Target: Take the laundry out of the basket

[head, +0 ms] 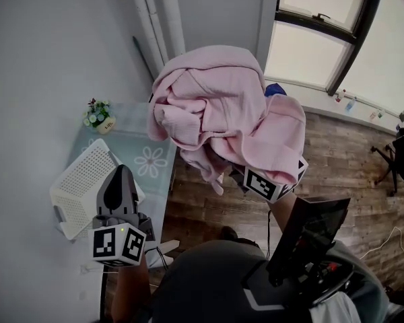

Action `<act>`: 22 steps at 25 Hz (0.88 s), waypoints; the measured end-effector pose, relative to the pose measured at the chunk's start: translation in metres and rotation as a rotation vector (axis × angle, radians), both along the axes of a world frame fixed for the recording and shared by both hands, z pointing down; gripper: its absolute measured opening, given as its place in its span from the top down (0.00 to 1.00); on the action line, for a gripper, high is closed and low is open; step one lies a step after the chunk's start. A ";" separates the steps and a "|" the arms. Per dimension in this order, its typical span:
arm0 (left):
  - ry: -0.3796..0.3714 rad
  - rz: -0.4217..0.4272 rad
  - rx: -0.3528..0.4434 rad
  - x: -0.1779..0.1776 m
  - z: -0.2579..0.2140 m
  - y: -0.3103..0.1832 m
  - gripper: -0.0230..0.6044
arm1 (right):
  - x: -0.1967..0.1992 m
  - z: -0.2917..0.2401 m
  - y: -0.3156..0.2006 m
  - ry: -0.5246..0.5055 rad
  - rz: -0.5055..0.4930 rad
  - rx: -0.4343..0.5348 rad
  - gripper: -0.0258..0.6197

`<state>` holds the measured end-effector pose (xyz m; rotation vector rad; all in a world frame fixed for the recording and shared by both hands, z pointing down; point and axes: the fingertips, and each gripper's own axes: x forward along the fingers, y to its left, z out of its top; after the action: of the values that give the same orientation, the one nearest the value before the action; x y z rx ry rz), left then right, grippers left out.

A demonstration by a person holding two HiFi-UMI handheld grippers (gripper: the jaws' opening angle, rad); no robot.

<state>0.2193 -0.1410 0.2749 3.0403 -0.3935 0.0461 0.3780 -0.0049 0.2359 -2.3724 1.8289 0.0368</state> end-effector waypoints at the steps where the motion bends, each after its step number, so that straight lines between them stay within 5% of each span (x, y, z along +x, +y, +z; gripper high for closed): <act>1: -0.003 -0.003 -0.003 -0.001 0.001 -0.003 0.95 | -0.001 0.002 -0.002 -0.001 0.002 -0.001 0.51; 22: 0.012 -0.014 -0.010 -0.012 -0.003 -0.022 0.95 | -0.009 0.006 -0.019 -0.005 0.025 -0.014 0.51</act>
<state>0.2071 -0.1630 0.2721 3.0267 -0.4120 0.0294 0.3692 -0.0235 0.2420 -2.4024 1.8030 0.0213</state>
